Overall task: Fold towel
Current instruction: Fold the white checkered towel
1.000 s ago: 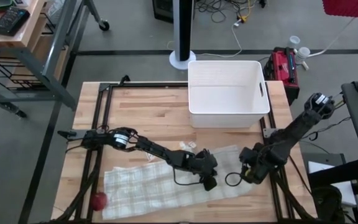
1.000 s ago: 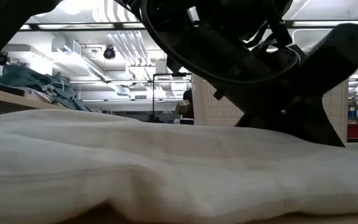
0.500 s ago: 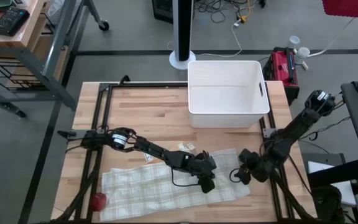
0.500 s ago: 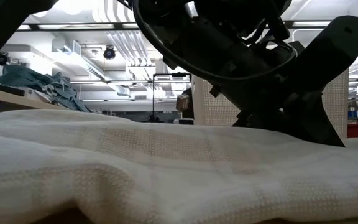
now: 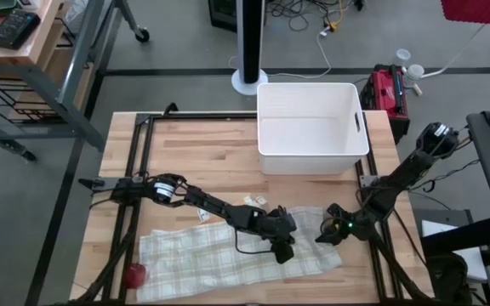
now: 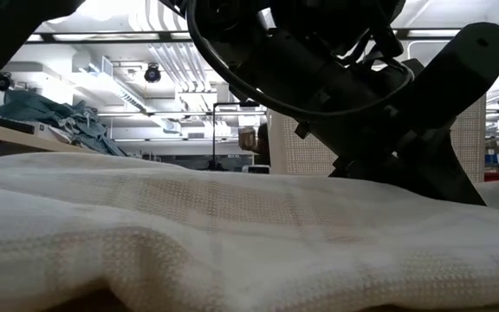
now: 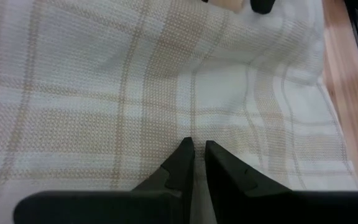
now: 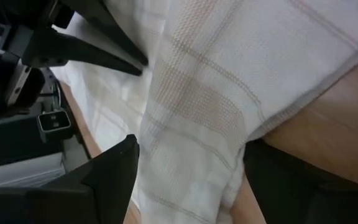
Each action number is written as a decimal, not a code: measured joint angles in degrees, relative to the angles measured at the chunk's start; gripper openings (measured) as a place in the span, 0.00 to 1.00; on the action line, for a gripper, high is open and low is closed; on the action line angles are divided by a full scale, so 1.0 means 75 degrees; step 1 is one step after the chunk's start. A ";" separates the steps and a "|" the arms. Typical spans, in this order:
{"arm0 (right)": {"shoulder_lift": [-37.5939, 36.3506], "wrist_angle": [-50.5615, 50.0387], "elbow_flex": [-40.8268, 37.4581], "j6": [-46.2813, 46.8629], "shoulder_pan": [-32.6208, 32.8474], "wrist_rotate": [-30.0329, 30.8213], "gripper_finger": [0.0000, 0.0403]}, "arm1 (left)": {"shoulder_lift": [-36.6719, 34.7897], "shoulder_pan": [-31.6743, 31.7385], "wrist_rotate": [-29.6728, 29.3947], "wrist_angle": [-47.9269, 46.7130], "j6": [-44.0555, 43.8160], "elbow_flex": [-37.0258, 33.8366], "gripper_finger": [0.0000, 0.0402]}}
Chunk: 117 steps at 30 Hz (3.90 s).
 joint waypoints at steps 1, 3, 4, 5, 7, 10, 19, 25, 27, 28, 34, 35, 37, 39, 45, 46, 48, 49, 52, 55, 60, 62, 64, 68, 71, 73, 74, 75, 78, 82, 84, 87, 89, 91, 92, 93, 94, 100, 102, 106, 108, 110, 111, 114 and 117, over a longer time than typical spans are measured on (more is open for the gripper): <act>0.0009 -0.0003 0.0031 -0.0043 -0.0065 -0.0041 0.68 | 0.0003 0.0016 -0.0001 0.0040 0.0016 0.0002 0.09; 0.0024 0.0032 0.0122 -0.0229 -0.0194 -0.0148 0.67 | 0.0006 0.0041 -0.0003 0.0062 0.0022 0.0002 0.09; 0.0029 0.0067 0.0182 -0.0325 -0.0249 -0.0191 0.67 | 0.0006 0.0047 -0.0006 0.0062 0.0019 0.0002 0.09; 0.0035 0.0147 0.0252 -0.0486 -0.0286 -0.0159 0.67 | 0.0006 0.0049 -0.0006 0.0062 0.0019 0.0002 0.09; 0.0071 0.0305 0.0408 -0.0757 -0.0373 0.0065 0.67 | 0.0006 0.0049 -0.0027 0.0062 0.0022 0.0002 0.09; 0.0313 0.0188 0.0594 -0.1036 -0.0514 -0.0021 0.66 | 0.0006 0.0049 -0.0053 0.0084 0.0020 0.0002 0.09; 0.1649 0.0149 0.1393 -0.1922 -0.0961 -0.0943 0.64 | 0.0026 0.0055 -0.0123 0.0254 0.0019 0.0002 0.09; 0.2139 0.0128 0.1729 -0.2182 -0.1076 -0.0983 0.60 | 0.0032 0.0055 -0.0141 0.0423 0.0155 -0.0011 0.09; 0.2182 0.0055 0.1804 -0.2461 -0.1146 -0.0980 0.52 | 0.0038 0.0058 -0.0142 0.0432 0.0180 0.0023 0.09; 0.2167 0.0032 0.1828 -0.2613 -0.1185 -0.0965 0.46 | 0.0028 0.0061 -0.0140 0.0414 0.0184 0.0031 0.09; 0.1445 -0.0069 0.1893 -0.3466 -0.1323 -0.0911 0.05 | -0.0382 0.0063 -0.0211 -0.0130 0.0516 0.0019 0.09; 0.1268 -0.0282 0.1925 -0.3476 -0.1348 -0.0926 0.05 | -0.0499 0.0050 -0.0223 -0.0241 0.0559 0.0019 0.09; 0.0882 -0.1021 0.2036 -0.3579 -0.1397 -0.0932 0.04 | -0.0779 0.0011 -0.0447 -0.0496 0.0625 0.0023 0.09; 0.0474 -0.2027 0.2291 -0.3832 -0.1421 -0.0872 0.02 | -0.1116 -0.0049 -0.0683 -0.0956 0.0754 0.0025 0.09; -0.0548 -0.5666 0.3752 -0.4592 -0.1512 -0.0394 0.02 | -0.2323 -0.0503 -0.1349 -0.3322 0.0613 0.0046 0.09; -0.0633 -0.6174 0.4007 -0.4713 -0.1555 -0.0344 0.02 | -0.2481 -0.0628 -0.1369 -0.3922 0.0427 0.0046 0.09; -0.0685 -0.7004 0.4500 -0.5004 -0.1671 -0.0312 0.02 | -0.2731 -0.0940 -0.1514 -0.5032 -0.0118 0.0009 0.09; -0.0685 -0.7304 0.4718 -0.5145 -0.1711 -0.0314 0.02 | -0.2819 -0.1103 -0.1633 -0.5631 -0.0433 -0.0007 0.09; -0.0644 -0.8002 0.5254 -0.5524 -0.1841 -0.0312 0.02 | -0.3059 -0.1632 -0.2030 -0.6814 -0.1319 -0.0016 0.09; -0.0519 -0.8577 0.5723 -0.5857 -0.1939 -0.0203 0.02 | -0.3150 -0.2166 -0.2082 -0.7195 -0.1755 -0.0010 0.09; -0.0224 -0.9220 0.6648 -0.6428 -0.2033 0.0120 0.02 | -0.3005 -0.2849 -0.1945 -0.7192 -0.2392 -0.0036 0.09; -0.0058 -0.9293 0.7011 -0.6643 -0.2033 0.0139 0.02 | -0.2951 -0.3021 -0.1938 -0.7206 -0.2764 -0.0053 0.09; 0.0126 -0.9289 0.7369 -0.6848 -0.2031 0.0139 0.02 | -0.2888 -0.3162 -0.1939 -0.7236 -0.3128 -0.0059 0.09; 0.0587 -0.9333 0.8030 -0.7290 -0.2027 0.0137 0.02 | -0.2879 -0.3442 -0.1906 -0.7528 -0.3844 -0.0120 0.09; 0.0963 -0.9328 0.8457 -0.7643 -0.2027 0.0142 0.02 | -0.2876 -0.3620 -0.1949 -0.7590 -0.4273 -0.0446 0.09; 0.1239 -0.9312 0.8709 -0.7886 -0.2038 0.0128 0.02 | -0.2876 -0.3688 -0.2131 -0.7473 -0.4489 -0.0803 0.09; 0.1385 -0.9275 0.8840 -0.8010 -0.2051 0.0118 0.02 | -0.2876 -0.3695 -0.2246 -0.7403 -0.4575 -0.0993 0.09; 0.1542 -0.9216 0.8983 -0.8111 -0.2066 0.0081 0.02 | -0.2876 -0.3695 -0.2406 -0.7305 -0.4650 -0.1204 0.09; 0.1962 -0.9075 0.9412 -0.8468 -0.2088 0.0058 0.02 | -0.2890 -0.3690 -0.3094 -0.6933 -0.4685 -0.1730 0.09; 0.2403 -0.8522 0.9896 -0.9013 -0.2140 -0.0182 0.02 | -0.2927 -0.3597 -0.3553 -0.6786 -0.4617 -0.2158 0.09; 0.2571 -0.8196 1.0110 -0.9267 -0.2158 -0.0312 0.02 | -0.2932 -0.3516 -0.3591 -0.6643 -0.4468 -0.2436 0.09; 0.2698 -0.8058 1.0322 -0.9476 -0.2227 -0.0388 0.02 | -0.2933 -0.3365 -0.4047 -0.6008 -0.3984 -0.2873 0.09; 0.2704 -0.8024 1.0360 -0.9480 -0.2250 -0.0396 0.02 | -0.2947 -0.3205 -0.4368 -0.5176 -0.3515 -0.3096 0.09; 0.2701 -0.8072 1.0361 -0.9475 -0.2315 -0.0398 0.02 | -0.2964 -0.2954 -0.4432 -0.4228 -0.2985 -0.3318 0.09; 0.2691 -0.8113 1.0361 -0.9431 -0.2325 -0.0402 0.02 | -0.2967 -0.2824 -0.4467 -0.3756 -0.2753 -0.3421 0.09; 0.2666 -0.8227 1.0361 -0.9393 -0.2327 -0.0400 0.02 | -0.2967 -0.2697 -0.4485 -0.3398 -0.2554 -0.3493 0.09; 0.2643 -0.8328 1.0361 -0.9373 -0.2335 -0.0397 0.02 | -0.2967 -0.2561 -0.4505 -0.3170 -0.2427 -0.3535 0.09; 0.2565 -0.8375 1.0364 -0.9302 -0.2435 -0.0415 0.02 | -0.3075 -0.1948 -0.5334 -0.2790 -0.1872 -0.3238 0.09; 0.2548 -0.8372 1.0364 -0.9292 -0.2471 -0.0415 0.02 | -0.3272 -0.1891 -0.5365 -0.2822 -0.1633 -0.3055 0.09; 0.2521 -0.8245 1.0364 -0.9328 -0.2556 -0.0502 0.02 | -0.3772 -0.2097 -0.5340 -0.2984 -0.1375 -0.2933 0.09; 0.2520 -0.8106 1.0364 -0.9386 -0.2617 -0.0549 0.02 | -0.4151 -0.2282 -0.5377 -0.3262 -0.1566 -0.2939 0.09; 0.2530 -0.7876 1.0364 -0.9482 -0.2696 -0.0566 0.02 | -0.4559 -0.2591 -0.5790 -0.3585 -0.1907 -0.2939 0.09; 0.2545 -0.7767 1.0364 -0.9537 -0.2748 -0.0596 0.02 | -0.4747 -0.2808 -0.6177 -0.3787 -0.2096 -0.2939 0.09; 0.2623 -0.7394 1.0364 -0.9748 -0.2953 -0.0863 0.02 | -0.5307 -0.3671 -0.7558 -0.4127 -0.2608 -0.2941 0.09; 0.2730 -0.6992 1.0364 -0.9890 -0.3189 -0.1171 0.02 | -0.5753 -0.4543 -0.8951 -0.4135 -0.2874 -0.2941 0.09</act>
